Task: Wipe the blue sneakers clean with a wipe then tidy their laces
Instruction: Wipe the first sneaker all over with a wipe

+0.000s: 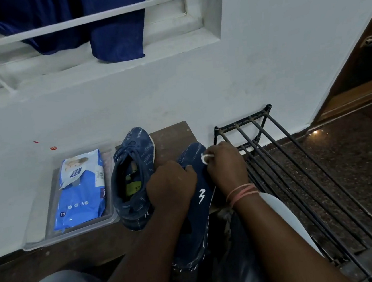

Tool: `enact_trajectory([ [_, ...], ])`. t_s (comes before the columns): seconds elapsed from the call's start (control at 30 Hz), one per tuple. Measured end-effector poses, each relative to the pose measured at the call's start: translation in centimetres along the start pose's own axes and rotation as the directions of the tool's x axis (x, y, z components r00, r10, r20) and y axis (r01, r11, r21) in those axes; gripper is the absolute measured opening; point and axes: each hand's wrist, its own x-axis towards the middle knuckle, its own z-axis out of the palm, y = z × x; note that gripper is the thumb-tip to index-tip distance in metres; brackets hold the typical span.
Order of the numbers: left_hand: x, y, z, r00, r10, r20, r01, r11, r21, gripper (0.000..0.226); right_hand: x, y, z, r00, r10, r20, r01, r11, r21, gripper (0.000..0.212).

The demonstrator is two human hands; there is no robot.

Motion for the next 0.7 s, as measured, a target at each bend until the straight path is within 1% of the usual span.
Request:
enact_trajectory([
  [0.03,0.0,0.0,0.0,1.000,0.001,0.003,-0.001,1.000,0.003,0.047,0.0,-0.4,0.3,0.999,0.015,-0.035,-0.014,1.000,0.003,0.020],
  [0.07,0.0,0.0,0.0,1.000,0.003,0.005,-0.003,1.000,0.006,0.047,0.1,-0.6,0.5,0.999,0.012,-0.037,-0.012,1.000,0.006,0.019],
  [0.17,0.0,-0.1,0.1,1.000,0.004,0.004,-0.004,1.000,0.011,0.047,0.2,-0.2,-0.1,0.996,-0.022,0.085,0.018,0.999,0.046,0.016],
  [0.2,0.0,-0.1,0.1,1.000,0.004,0.002,-0.004,1.000,0.010,0.048,0.1,0.1,-0.4,0.996,-0.005,0.091,0.002,0.999,0.035,0.018],
  [0.27,0.1,-0.1,0.1,1.000,0.003,-0.001,-0.003,1.000,0.007,0.047,-0.1,0.3,-0.3,1.000,0.025,-0.002,-0.026,0.999,-0.034,0.019],
  [0.3,0.1,-0.1,0.1,1.000,0.003,-0.001,-0.003,1.000,0.007,0.047,-0.2,0.1,-0.1,0.998,0.028,-0.057,-0.030,0.998,-0.050,0.018],
  [0.33,0.0,-0.1,0.1,1.000,0.005,-0.004,-0.005,1.000,0.010,0.046,-0.2,-0.3,0.2,0.996,0.032,-0.079,-0.036,0.999,-0.039,0.017],
  [0.37,0.0,-0.1,0.1,1.000,0.007,-0.009,-0.007,1.000,0.015,0.045,-0.2,-0.6,0.2,0.998,0.030,-0.057,-0.030,1.000,-0.007,0.016],
  [0.47,0.0,-0.1,0.0,1.000,0.006,-0.017,-0.005,1.000,0.027,0.046,0.1,-0.1,-0.8,0.990,-0.002,0.144,-0.008,0.998,0.069,0.019],
  [0.5,0.0,-0.1,0.0,1.000,0.003,-0.016,-0.003,1.000,0.025,0.046,0.0,0.3,-1.2,0.985,0.010,0.172,-0.023,0.997,0.073,0.020],
  [0.53,0.0,0.0,0.1,1.000,0.003,-0.013,-0.003,1.000,0.023,0.046,-0.3,0.5,-1.4,0.988,0.030,0.151,-0.038,0.998,0.051,0.021],
  [0.6,0.0,0.0,0.2,1.000,0.005,-0.009,-0.005,1.000,0.022,0.047,-0.8,0.3,-1.1,0.998,0.053,0.027,-0.052,0.998,-0.034,0.021],
  [0.63,0.0,-0.1,0.2,1.000,0.002,-0.008,-0.001,1.000,0.022,0.047,-0.9,0.0,-0.7,0.999,0.048,-0.024,-0.049,0.998,-0.045,0.020],
  [0.67,0.0,-0.1,0.2,1.000,-0.003,-0.010,0.004,1.000,0.021,0.047,-0.8,-0.3,-0.4,0.999,0.039,-0.032,-0.040,0.999,-0.026,0.018],
  [0.7,0.1,-0.2,0.2,1.000,-0.007,-0.010,0.007,1.000,0.020,0.047,-0.7,-0.5,-0.3,1.000,0.019,0.011,-0.019,1.000,0.015,0.016],
])
